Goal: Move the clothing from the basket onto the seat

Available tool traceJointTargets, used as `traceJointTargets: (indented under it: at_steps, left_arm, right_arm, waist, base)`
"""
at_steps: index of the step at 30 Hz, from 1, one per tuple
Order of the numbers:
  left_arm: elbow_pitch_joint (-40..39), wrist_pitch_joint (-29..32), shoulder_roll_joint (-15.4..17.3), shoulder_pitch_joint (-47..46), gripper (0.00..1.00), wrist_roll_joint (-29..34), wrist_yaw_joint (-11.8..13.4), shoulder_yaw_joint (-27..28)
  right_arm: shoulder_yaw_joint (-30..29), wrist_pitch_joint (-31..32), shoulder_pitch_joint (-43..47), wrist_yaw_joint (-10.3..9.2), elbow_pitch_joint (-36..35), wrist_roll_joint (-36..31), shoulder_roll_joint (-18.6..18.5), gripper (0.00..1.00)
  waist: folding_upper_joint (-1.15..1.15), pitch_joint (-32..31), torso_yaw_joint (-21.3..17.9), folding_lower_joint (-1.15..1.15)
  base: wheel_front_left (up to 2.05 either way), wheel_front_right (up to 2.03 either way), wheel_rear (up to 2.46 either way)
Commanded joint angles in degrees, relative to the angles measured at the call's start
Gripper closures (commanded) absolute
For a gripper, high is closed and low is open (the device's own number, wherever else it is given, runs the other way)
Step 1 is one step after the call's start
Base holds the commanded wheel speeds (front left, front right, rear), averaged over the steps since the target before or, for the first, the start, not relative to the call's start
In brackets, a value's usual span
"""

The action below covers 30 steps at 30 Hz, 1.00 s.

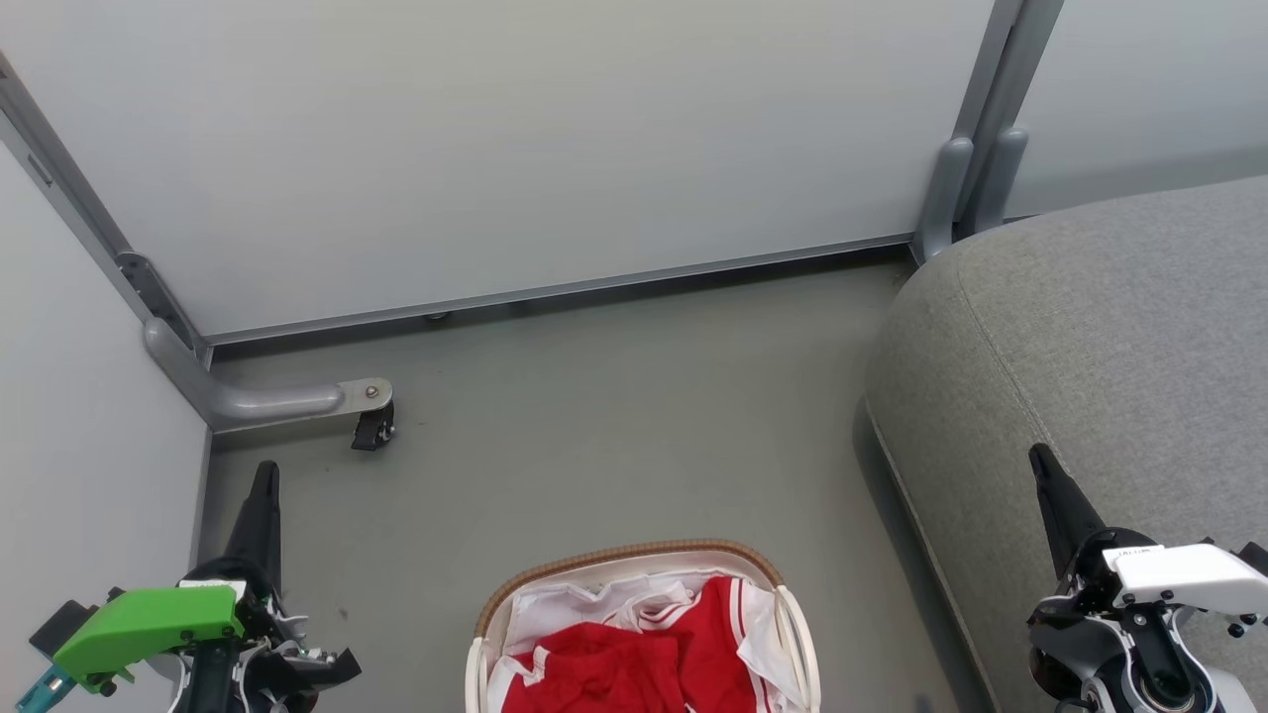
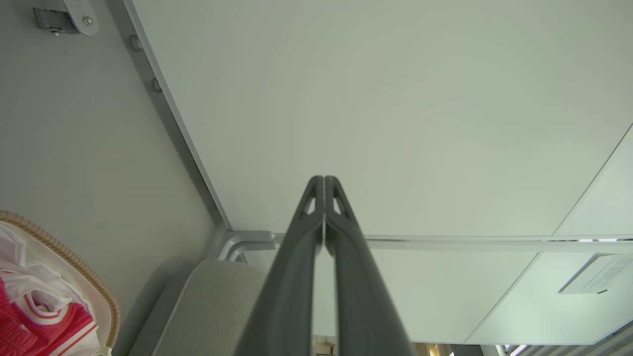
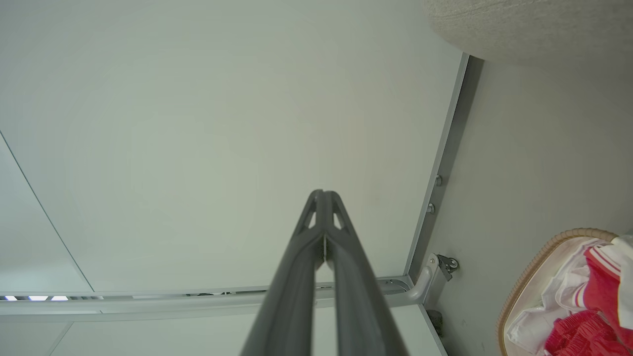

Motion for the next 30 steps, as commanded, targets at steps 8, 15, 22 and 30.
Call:
traceJointTargets:
  at_steps: [8,15,22,30]
  left_arm:
    - [-0.1,0.1,0.2,-0.6,1.0,-0.2,-0.3,0.1]
    - [-0.1,0.1,0.2,-0.6,1.0,-0.2,-0.3,0.1]
    - [-0.1,0.1,0.2,-0.6,1.0,-0.2,-0.3,0.1]
    - [-0.1,0.1,0.2,-0.6,1.0,-0.2,-0.3,0.1]
  right_arm:
    - [-0.1,0.0,-0.5,0.0,-0.2,0.2,-0.4,1.0]
    - [-0.1,0.0,-0.5,0.0,-0.2,0.2,-0.4,1.0]
    - [-0.1,0.0,-0.5,0.0,-0.2,0.2,-0.4,1.0]
    - [-0.1,0.0,-0.5,0.0,-0.2,0.2,-0.4,1.0]
  waist:
    - [0.0,0.0,0.0,0.0]
    - [0.0,0.0,0.0,0.0]
    - [0.0,0.0,0.0,0.0]
    - [0.0,0.0,0.0,0.0]
  base:
    - [0.0,0.0,0.0]
    - [0.0,0.0,0.0]
    - [0.0,0.0,0.0]
    - [0.0,0.0,0.0]
